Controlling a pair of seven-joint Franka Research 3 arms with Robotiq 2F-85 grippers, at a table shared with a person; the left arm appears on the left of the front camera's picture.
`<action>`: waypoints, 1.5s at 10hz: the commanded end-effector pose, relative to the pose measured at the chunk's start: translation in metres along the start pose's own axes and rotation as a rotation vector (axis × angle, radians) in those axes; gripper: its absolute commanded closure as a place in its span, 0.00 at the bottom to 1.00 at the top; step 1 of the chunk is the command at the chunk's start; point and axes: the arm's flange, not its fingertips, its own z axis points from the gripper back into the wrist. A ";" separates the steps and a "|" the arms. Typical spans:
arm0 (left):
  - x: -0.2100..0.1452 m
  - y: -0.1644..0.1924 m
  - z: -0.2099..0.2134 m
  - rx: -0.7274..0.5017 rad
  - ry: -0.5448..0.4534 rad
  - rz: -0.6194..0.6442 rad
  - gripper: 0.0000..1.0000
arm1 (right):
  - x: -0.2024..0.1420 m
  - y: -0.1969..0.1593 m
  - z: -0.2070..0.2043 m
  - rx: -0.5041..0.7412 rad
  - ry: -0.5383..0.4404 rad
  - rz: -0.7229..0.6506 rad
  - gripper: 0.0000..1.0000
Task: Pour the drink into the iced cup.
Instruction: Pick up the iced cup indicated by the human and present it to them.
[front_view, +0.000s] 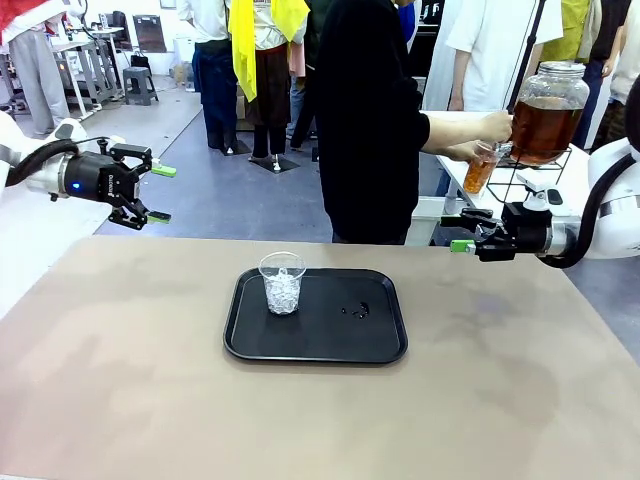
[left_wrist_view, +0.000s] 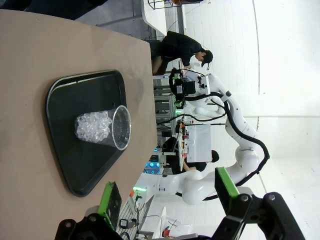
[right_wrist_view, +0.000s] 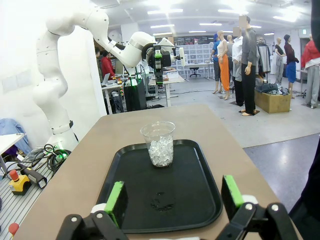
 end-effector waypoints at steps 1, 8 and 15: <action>-0.001 -0.001 0.000 0.002 -0.002 0.000 0.00 | 0.003 -0.001 -0.002 0.004 0.001 0.003 0.00; -0.001 -0.001 0.000 0.002 -0.002 0.000 0.00 | 0.003 -0.001 -0.002 0.004 0.001 0.003 0.00; -0.001 -0.001 0.000 0.002 -0.002 0.000 0.00 | 0.003 -0.001 -0.002 0.004 0.001 0.003 0.00</action>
